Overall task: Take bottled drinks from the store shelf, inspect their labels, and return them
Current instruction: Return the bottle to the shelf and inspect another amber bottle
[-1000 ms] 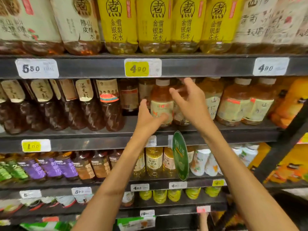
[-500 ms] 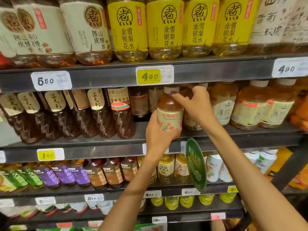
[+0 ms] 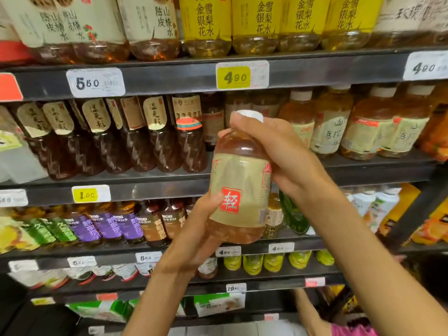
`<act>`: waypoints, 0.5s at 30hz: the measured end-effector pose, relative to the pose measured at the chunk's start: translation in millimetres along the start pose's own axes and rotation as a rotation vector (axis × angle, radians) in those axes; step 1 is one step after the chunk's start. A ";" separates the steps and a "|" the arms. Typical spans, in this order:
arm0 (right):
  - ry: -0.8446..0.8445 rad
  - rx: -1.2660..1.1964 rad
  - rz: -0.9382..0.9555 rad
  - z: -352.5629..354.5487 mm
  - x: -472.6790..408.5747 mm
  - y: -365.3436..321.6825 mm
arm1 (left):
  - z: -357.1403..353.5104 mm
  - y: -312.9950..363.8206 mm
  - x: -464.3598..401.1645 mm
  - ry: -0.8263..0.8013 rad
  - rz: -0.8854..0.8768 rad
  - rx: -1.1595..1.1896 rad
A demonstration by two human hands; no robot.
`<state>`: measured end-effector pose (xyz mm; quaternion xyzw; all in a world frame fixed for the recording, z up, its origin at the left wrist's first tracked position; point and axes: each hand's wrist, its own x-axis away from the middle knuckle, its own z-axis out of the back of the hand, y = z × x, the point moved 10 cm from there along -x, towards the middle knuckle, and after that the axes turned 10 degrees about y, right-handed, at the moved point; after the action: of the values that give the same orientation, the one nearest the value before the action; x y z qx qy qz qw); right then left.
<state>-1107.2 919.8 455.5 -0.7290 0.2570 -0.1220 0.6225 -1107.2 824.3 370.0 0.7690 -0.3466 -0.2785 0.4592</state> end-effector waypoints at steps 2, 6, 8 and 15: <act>0.089 -0.021 0.072 -0.5 11.3 1.7 | 11.0 -4.8 4.9 0.065 -0.008 -0.002; 0.222 0.071 0.101 -2.4 15.2 14.0 | 20.5 -8.0 9.8 0.161 -0.013 0.048; 0.164 0.070 0.053 -5.6 7.7 15.8 | 16.3 -3.6 8.3 0.155 0.004 0.102; -0.048 -0.186 -0.052 -20.9 -3.5 16.7 | -1.5 -27.3 5.2 -0.010 0.301 0.353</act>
<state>-1124.2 902.5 443.8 -0.7929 0.2332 -0.0965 0.5546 -1095.3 830.2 345.5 0.7758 -0.5029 -0.1456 0.3522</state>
